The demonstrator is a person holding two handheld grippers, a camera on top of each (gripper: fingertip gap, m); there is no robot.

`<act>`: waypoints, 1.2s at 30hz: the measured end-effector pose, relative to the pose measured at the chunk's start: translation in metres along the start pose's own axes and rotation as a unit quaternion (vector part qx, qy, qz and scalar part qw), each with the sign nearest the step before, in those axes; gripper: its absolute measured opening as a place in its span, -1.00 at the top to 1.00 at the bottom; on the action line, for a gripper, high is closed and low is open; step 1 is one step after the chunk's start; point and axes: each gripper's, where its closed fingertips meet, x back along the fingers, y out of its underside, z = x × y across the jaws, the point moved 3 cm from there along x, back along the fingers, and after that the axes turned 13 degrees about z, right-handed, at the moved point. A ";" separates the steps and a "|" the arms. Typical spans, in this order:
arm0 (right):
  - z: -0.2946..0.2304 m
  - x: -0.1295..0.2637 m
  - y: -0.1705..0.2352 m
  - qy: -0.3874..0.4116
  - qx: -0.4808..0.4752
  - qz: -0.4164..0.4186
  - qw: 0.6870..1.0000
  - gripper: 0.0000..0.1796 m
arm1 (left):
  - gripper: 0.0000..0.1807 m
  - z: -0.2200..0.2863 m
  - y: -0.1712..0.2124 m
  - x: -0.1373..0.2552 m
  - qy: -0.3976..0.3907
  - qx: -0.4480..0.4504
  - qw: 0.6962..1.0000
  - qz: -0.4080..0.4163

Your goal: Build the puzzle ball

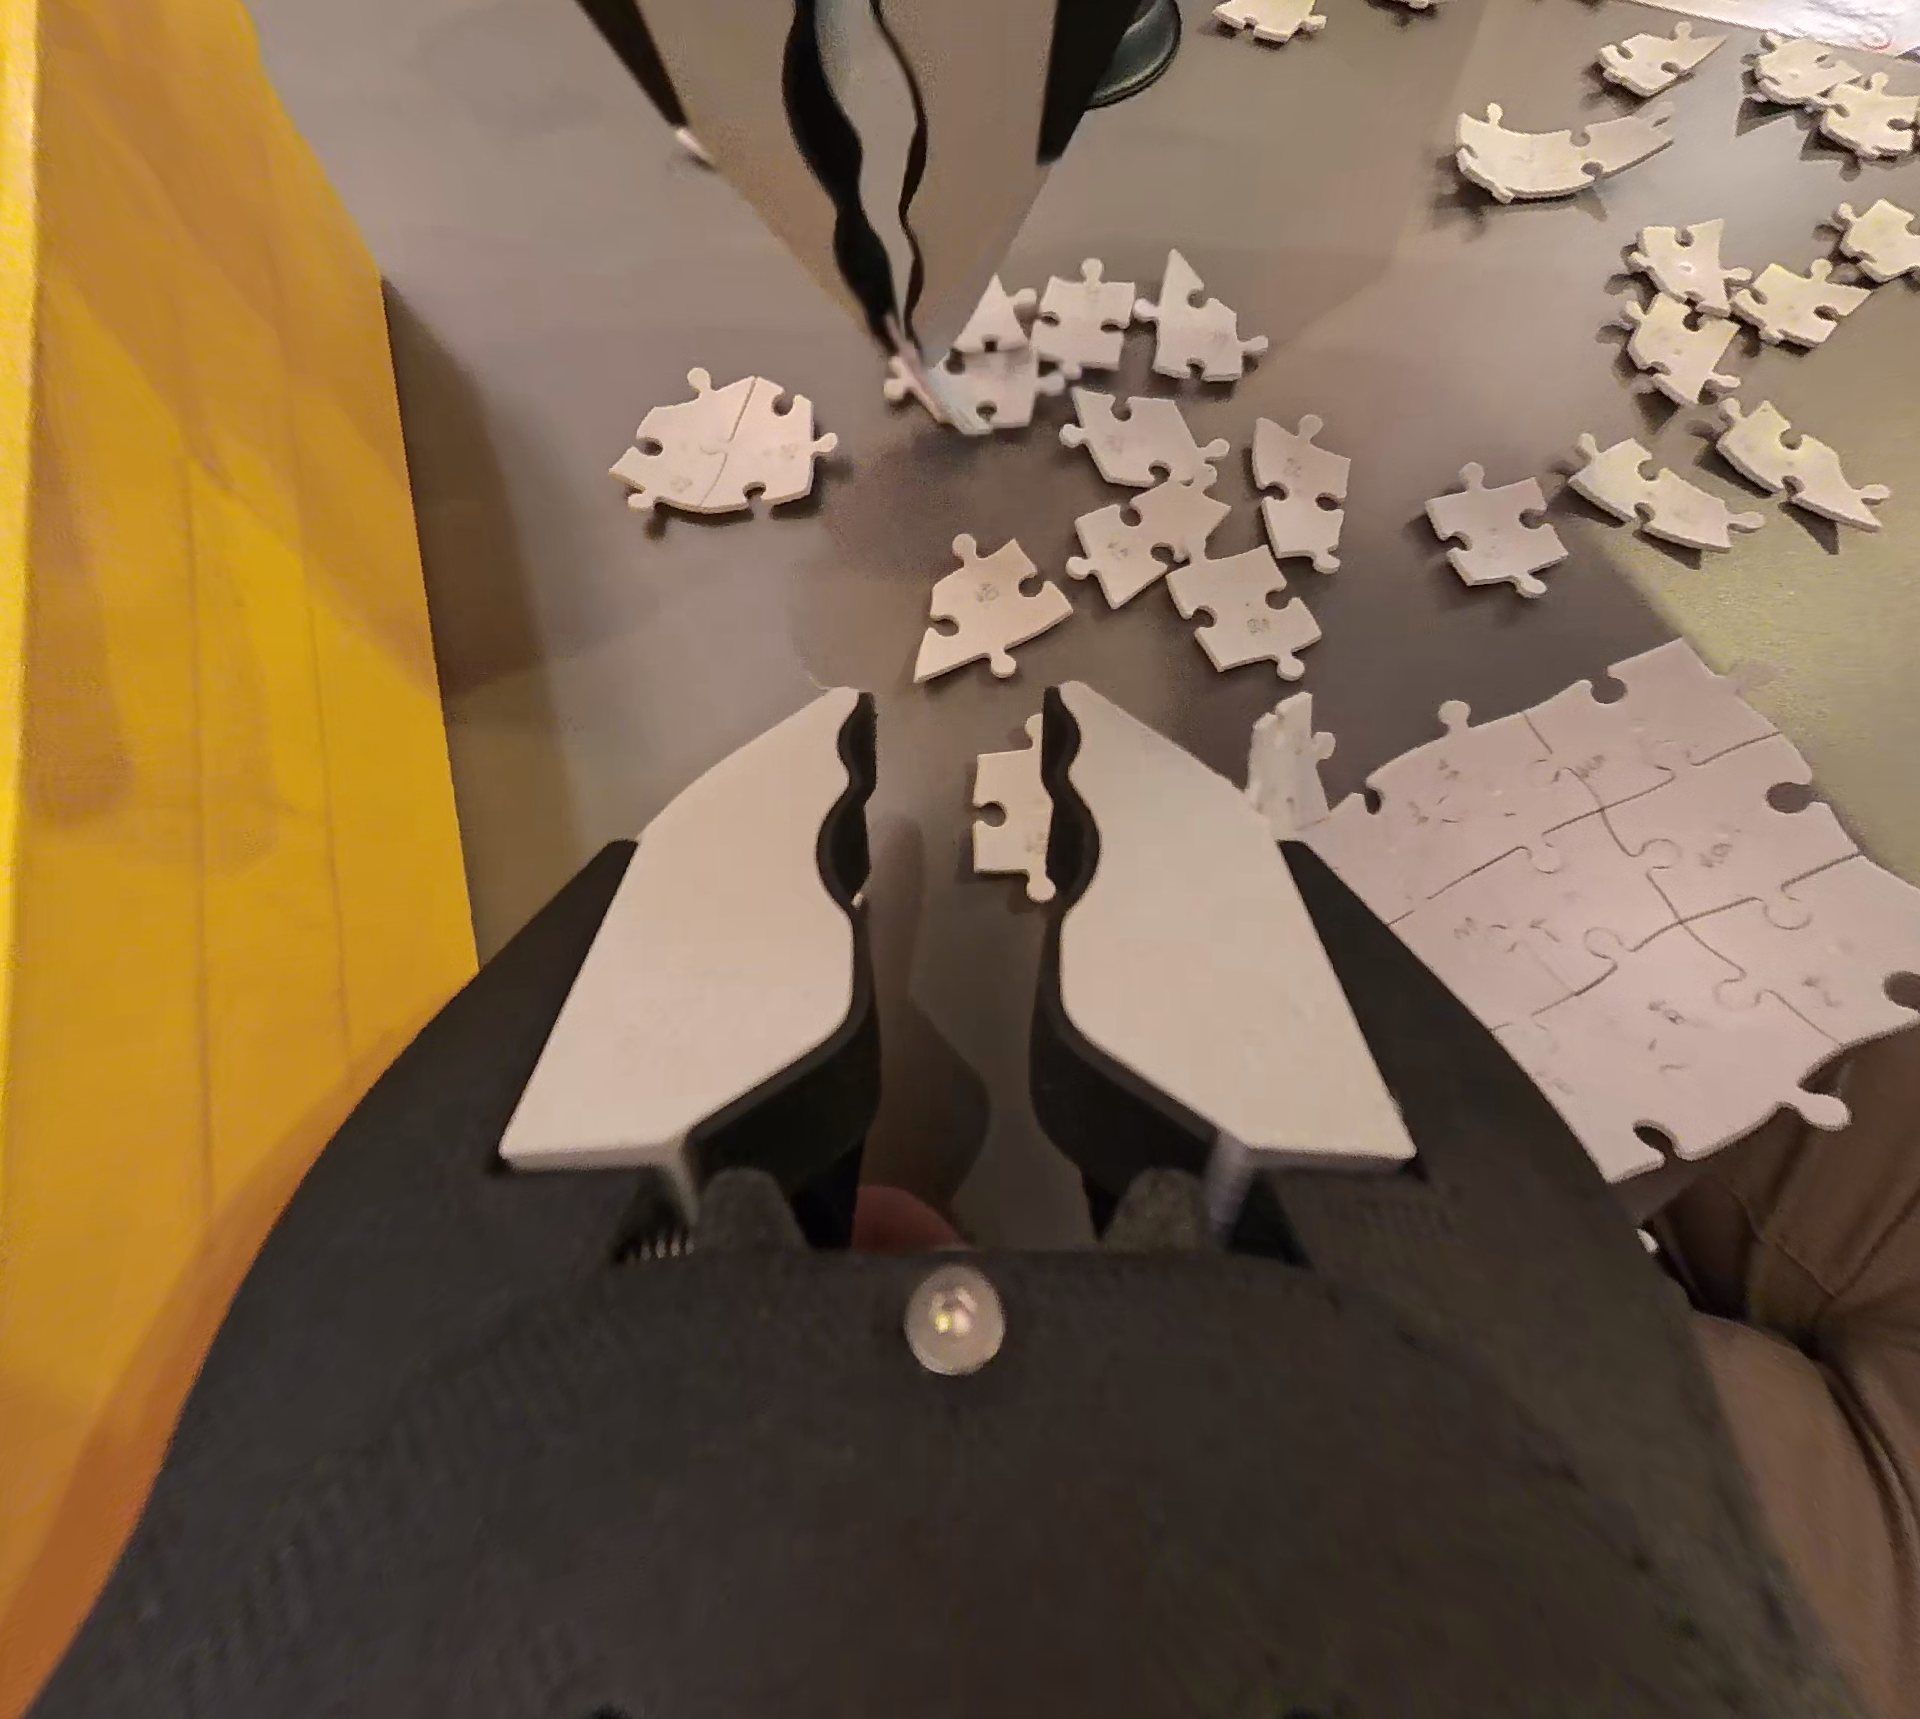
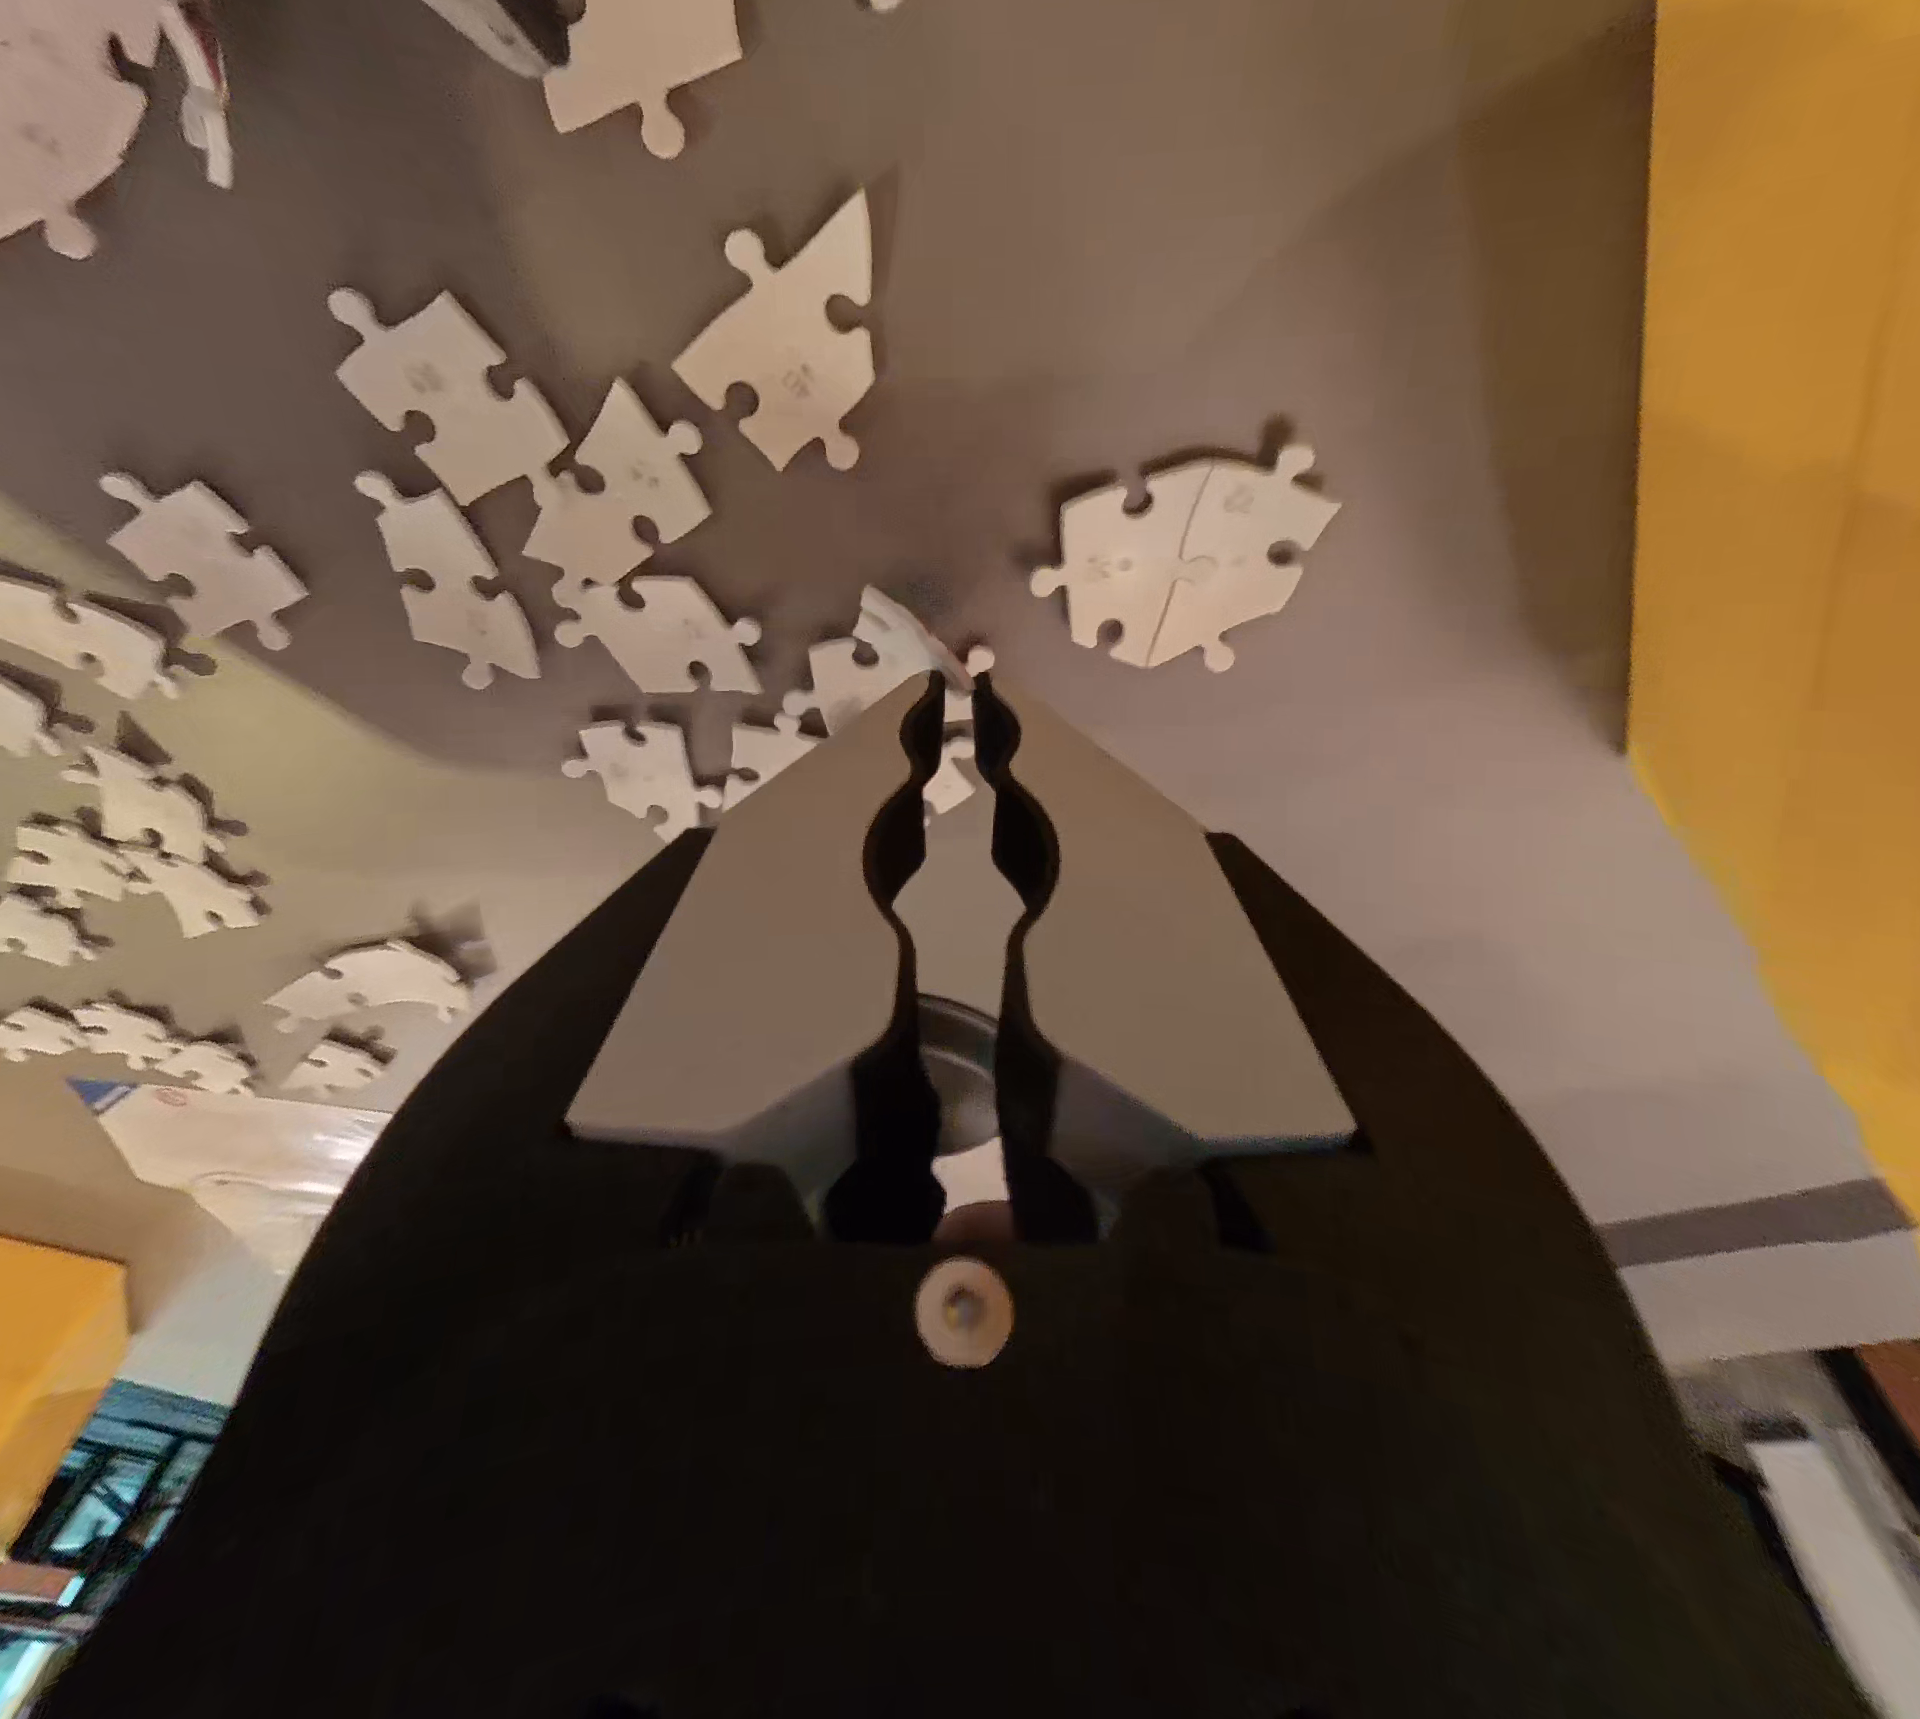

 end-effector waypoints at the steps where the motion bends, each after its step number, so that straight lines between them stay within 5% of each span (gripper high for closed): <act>1: 0.002 -0.001 -0.003 0.006 0.012 -0.006 1.000 0.96 | 0.66 0.000 -0.001 0.000 -0.001 -0.001 1.000 0.000; 7: 0.011 -0.001 -0.013 0.051 0.049 -0.014 0.997 0.95 | 0.66 0.000 0.001 -0.001 0.000 0.001 1.000 -0.002; 13: 0.011 -0.006 -0.007 0.092 0.034 -0.014 0.995 0.72 | 0.67 0.001 0.002 -0.001 0.003 -0.001 1.000 -0.004; 25: -0.012 -0.010 0.024 0.125 -0.111 0.060 0.984 1.00 | 0.66 0.004 0.000 -0.003 0.006 -0.002 1.000 -0.004; 28: -0.015 -0.003 0.032 0.133 -0.130 0.050 0.981 0.93 | 0.66 0.006 -0.001 -0.004 0.006 -0.004 1.000 -0.004; 32: -0.017 0.003 0.000 0.144 -0.143 0.158 0.966 0.67 | 0.66 0.004 -0.002 -0.005 0.003 -0.004 1.000 -0.006; 36: -0.013 -0.013 -0.002 0.145 -0.200 0.187 0.951 0.67 | 0.66 0.003 -0.004 -0.007 0.004 -0.005 1.000 -0.008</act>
